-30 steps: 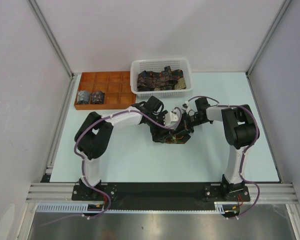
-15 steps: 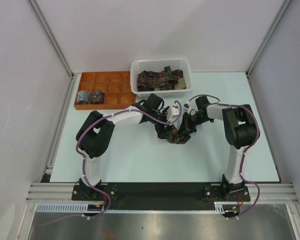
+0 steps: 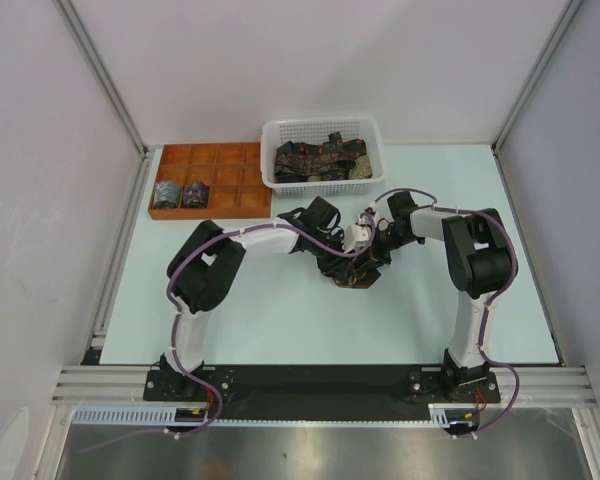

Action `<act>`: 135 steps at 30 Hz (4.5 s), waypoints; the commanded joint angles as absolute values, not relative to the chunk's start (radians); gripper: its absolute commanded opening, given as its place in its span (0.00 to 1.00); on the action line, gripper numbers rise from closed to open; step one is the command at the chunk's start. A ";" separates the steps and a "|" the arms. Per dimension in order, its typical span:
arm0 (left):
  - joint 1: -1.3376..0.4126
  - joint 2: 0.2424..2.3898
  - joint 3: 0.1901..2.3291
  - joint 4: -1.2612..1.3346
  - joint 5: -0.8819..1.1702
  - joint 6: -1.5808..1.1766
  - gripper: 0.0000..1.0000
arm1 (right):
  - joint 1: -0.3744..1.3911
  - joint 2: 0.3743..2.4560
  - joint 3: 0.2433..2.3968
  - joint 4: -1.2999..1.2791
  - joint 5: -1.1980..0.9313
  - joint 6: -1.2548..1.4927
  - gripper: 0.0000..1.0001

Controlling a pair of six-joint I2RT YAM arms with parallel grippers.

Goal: Roll the ties
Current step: Roll the tie at the center of the board.

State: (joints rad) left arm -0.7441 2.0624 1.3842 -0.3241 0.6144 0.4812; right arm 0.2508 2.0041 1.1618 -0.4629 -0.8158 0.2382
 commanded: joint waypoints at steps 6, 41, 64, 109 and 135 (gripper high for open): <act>-0.776 1.994 1.342 -0.514 0.401 0.643 0.18 | 0.224 1.977 1.169 -0.478 -0.879 0.239 0.31; -0.782 1.928 1.405 -0.491 0.459 0.627 0.72 | 0.186 2.005 1.098 -0.502 -0.802 0.172 0.00; -0.827 2.091 1.470 -0.472 0.462 0.660 0.26 | 0.169 1.982 1.104 -0.568 -0.771 0.114 0.00; -0.793 2.007 1.407 -0.423 0.480 0.556 0.71 | 0.206 1.985 1.039 -0.313 -0.844 0.247 0.00; -0.462 1.721 1.112 -0.069 0.741 -0.474 0.99 | 0.207 1.939 1.026 -0.236 -0.876 0.328 0.00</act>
State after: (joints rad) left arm -0.4576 1.7313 1.1000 -0.1646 0.6350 -0.2844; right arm 0.1917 1.9594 1.0229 -0.2974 -0.9493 0.3172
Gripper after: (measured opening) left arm 0.994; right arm 0.033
